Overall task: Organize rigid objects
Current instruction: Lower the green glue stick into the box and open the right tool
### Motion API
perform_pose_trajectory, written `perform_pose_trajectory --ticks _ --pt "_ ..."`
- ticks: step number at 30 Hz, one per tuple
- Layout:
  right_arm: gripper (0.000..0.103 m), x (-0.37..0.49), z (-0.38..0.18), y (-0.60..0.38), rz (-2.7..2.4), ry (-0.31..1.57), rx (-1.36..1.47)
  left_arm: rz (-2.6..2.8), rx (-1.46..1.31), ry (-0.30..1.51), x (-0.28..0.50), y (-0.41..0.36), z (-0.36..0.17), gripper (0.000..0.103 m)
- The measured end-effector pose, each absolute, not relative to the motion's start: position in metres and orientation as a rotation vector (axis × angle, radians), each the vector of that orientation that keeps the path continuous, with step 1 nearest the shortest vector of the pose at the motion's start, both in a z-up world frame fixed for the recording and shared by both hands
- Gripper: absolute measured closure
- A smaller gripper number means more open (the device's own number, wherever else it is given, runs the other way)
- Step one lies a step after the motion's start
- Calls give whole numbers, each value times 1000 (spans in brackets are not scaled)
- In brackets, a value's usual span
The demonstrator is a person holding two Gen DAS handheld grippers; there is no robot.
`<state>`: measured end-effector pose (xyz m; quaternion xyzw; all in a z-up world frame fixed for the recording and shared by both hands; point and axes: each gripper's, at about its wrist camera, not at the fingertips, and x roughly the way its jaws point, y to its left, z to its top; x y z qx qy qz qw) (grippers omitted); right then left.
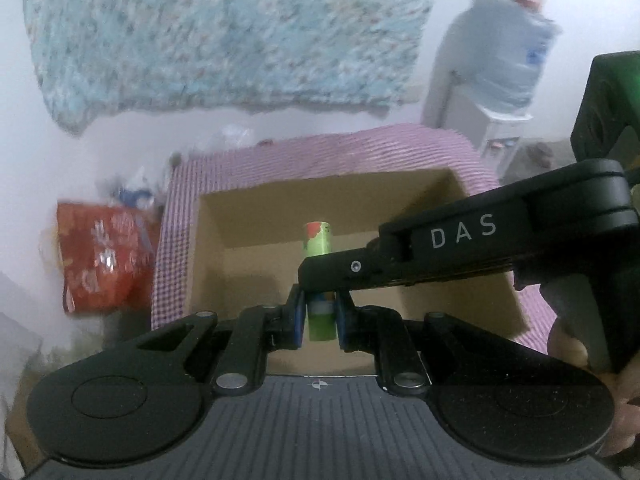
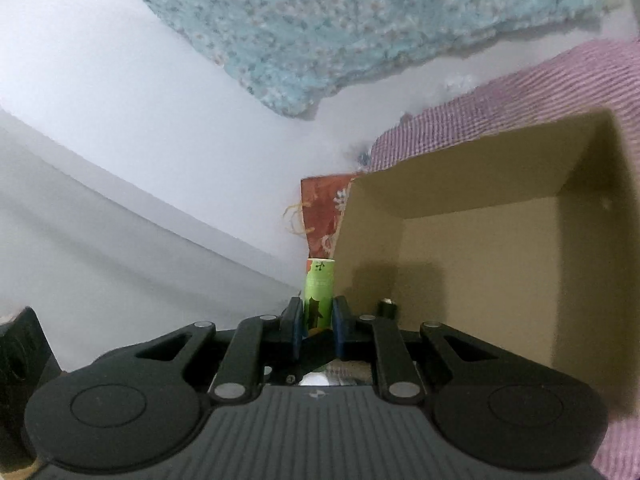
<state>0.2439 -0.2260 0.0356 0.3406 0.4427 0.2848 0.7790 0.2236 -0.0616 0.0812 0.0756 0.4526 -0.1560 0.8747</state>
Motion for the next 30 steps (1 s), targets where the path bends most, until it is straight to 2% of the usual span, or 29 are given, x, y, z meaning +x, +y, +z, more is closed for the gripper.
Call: perform_pose_trajectory --ticks 6,16,23,30 --pt "86 308 -2 -204 606 1115 765 -260 138 1080 279 -48 43 88" --pt "86 363 -72 -160 577 1265 773 -154 170 1208 306 -40 -1 85" --pt "84 370 -89 -148 566 1297 790 -149 150 1197 302 -42 8 70" --pt "83 354 -70 -169 577 1262 835 -176 106 1148 277 -43 37 70"
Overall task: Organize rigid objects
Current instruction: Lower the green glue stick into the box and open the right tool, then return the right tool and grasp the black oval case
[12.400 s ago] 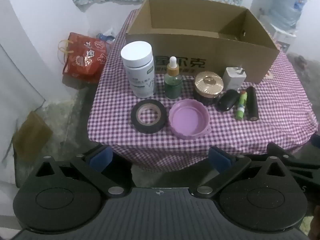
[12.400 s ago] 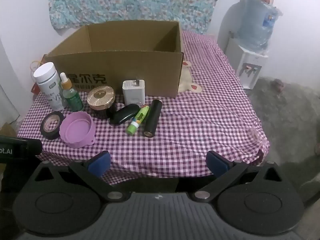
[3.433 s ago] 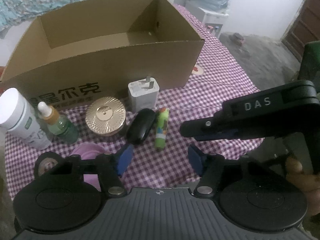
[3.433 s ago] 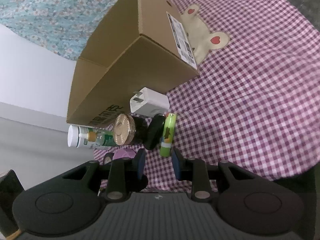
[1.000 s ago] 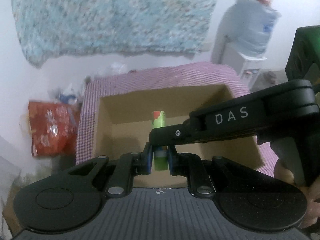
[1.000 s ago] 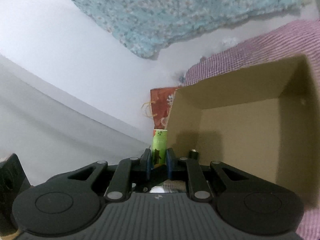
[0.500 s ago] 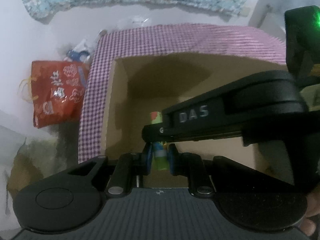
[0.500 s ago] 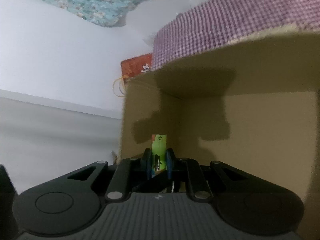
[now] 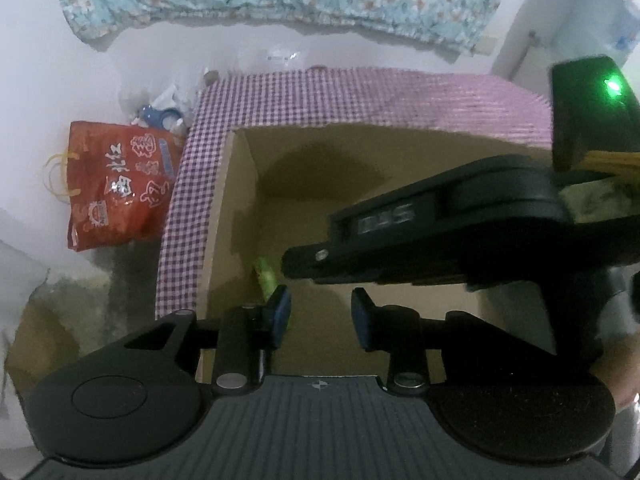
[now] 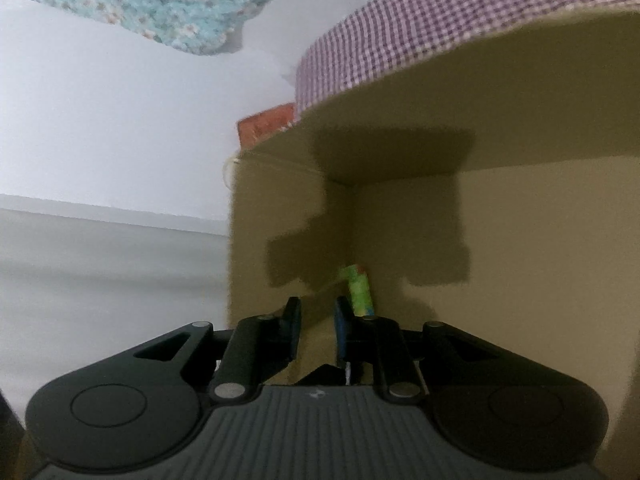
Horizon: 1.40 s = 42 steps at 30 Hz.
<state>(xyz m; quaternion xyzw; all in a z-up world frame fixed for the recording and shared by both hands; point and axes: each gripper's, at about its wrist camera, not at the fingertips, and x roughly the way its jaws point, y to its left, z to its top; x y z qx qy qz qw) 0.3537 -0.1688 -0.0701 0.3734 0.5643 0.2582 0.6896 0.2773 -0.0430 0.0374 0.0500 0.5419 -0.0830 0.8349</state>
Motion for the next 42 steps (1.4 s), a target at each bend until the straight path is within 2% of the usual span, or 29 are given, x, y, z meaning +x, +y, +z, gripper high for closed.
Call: perform_pose_trajectory --ticks 9,14,16,18,19,29,42 --pt "83 277 -6 -237 650 1087 940 -325 -13 1019 198 -43 97 66" --pt "82 204 7 -286 650 991 988 -389 18 954 145 -48 106 63" --pt "79 178 2 -301 630 960 1001 -384 62 939 124 -52 99 62" --pt "69 153 -6 -313 581 941 992 -385 104 944 108 -58 85 62" --pt "69 141 -12 -316 552 938 985 -388 119 952 101 -61 77 62" --pt "68 104 -100 -313 348 1037 1029 -413 138 1155 106 -95 -34 63" --pt "69 126 -148 -295 319 1113 1065 -414 195 1170 129 -122 -79 64"
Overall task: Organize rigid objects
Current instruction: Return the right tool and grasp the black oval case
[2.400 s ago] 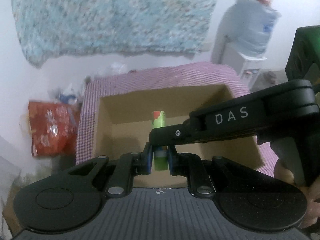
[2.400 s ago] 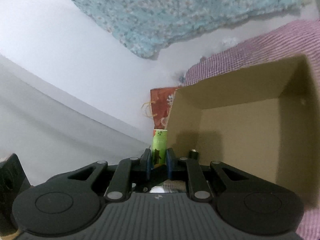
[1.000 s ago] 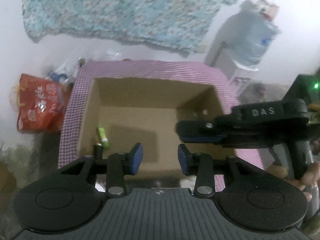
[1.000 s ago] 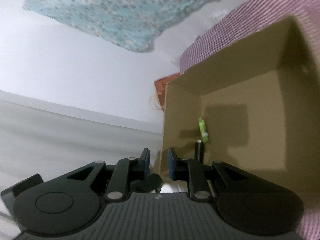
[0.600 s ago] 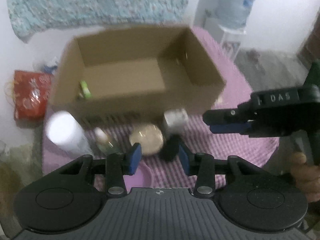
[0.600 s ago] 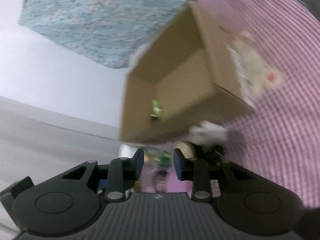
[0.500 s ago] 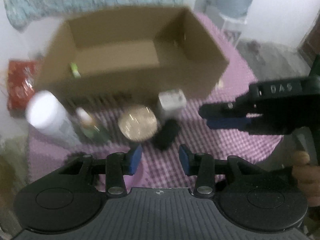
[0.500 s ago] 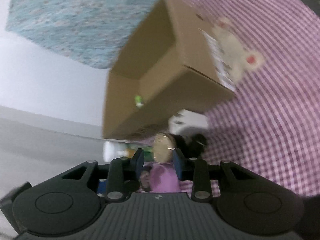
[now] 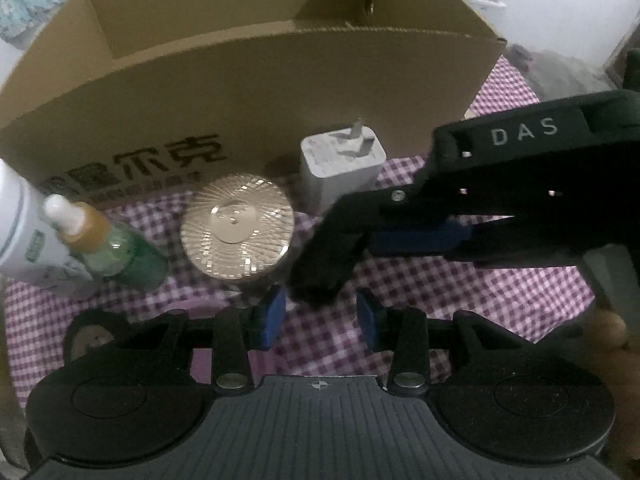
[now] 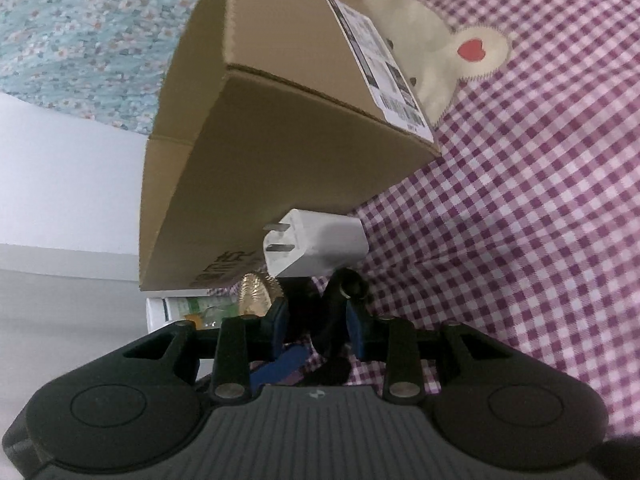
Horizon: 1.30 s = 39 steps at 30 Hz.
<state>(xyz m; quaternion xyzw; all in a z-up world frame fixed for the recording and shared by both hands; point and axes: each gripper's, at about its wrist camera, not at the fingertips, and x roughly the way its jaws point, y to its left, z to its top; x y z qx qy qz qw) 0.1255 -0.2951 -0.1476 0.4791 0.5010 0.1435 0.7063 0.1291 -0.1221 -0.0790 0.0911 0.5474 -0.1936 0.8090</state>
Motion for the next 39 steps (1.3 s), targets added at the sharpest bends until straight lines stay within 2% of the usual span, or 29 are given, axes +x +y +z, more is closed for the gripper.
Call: perform_pose_trajectory --ticks 16,30,33,39 --pt "69 112 -163 -316 310 1128 1081 -493 130 1132 112 -121 -72 64" --pt "68 127 -163 -301 435 1167 1087 -477 159 1168 126 -132 -83 64" --pt "70 129 -163 -303 493 1151 1151 -480 144 1174 127 -131 -83 64" --pt "73 135 -159 -289 462 1174 1053 -483 170 1164 126 -126 -77 64"
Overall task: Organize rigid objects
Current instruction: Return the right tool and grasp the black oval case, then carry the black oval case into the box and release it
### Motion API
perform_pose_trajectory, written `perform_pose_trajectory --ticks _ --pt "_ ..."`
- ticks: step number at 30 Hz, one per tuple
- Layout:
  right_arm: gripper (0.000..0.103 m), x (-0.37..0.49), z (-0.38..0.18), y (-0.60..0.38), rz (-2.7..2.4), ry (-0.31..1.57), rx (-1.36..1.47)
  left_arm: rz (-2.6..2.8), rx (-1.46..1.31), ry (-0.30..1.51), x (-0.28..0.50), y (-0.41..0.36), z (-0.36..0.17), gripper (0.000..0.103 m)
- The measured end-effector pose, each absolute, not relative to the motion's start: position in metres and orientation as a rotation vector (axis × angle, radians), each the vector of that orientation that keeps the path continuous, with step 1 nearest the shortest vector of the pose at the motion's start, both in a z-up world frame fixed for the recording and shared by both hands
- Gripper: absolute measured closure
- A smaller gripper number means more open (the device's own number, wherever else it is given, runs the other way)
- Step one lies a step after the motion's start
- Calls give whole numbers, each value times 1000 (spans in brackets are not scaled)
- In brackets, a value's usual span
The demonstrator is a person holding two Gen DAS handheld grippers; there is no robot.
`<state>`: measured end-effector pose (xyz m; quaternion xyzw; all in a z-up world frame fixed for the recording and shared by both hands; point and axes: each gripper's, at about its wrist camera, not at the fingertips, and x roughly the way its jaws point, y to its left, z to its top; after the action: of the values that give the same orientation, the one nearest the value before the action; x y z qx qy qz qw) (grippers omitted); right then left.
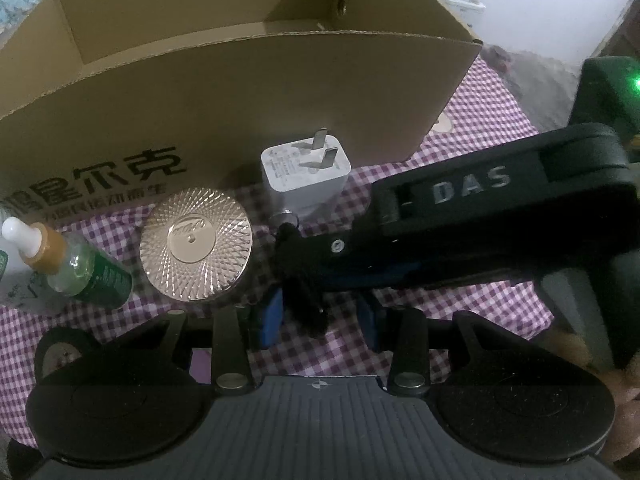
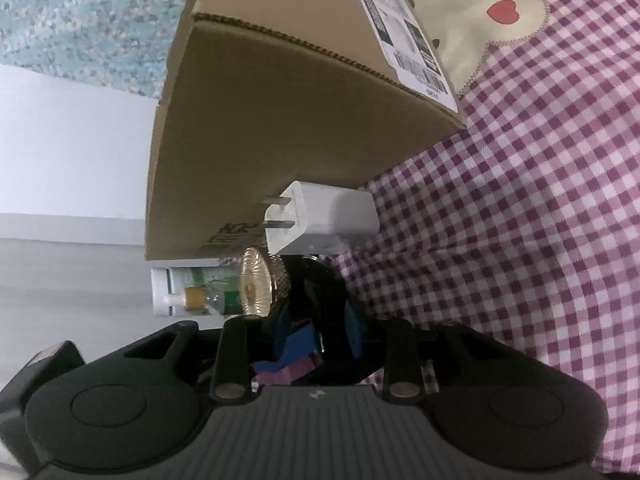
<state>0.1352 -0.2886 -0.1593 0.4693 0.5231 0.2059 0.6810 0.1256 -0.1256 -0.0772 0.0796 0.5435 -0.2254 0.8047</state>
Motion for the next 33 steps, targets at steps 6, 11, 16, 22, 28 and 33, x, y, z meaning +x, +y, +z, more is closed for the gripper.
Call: perform_pose_trajectory --ticks 6,11,16,22,28,33 --pt "82 139 -164 -280 447 1175 1046 -479 174 1161 127 -125 -79 65" --pt "82 134 -167 -284 439 1178 1056 -487 187 1159 121 -125 -74 65" --pt "82 122 -160 -291 445 1158 1076 -509 192 1131 108 -124 -58 65" --pt "82 100 -127 -299 450 1104 1052 -545 184 1058 87 -119 -26 65" --pt "82 83 -82 -293 466 1029 1013 -549 169 960 67 -106 13 65" --pt "82 86 -38 -283 523 959 958 -511 158 876 64 -91 49 65"
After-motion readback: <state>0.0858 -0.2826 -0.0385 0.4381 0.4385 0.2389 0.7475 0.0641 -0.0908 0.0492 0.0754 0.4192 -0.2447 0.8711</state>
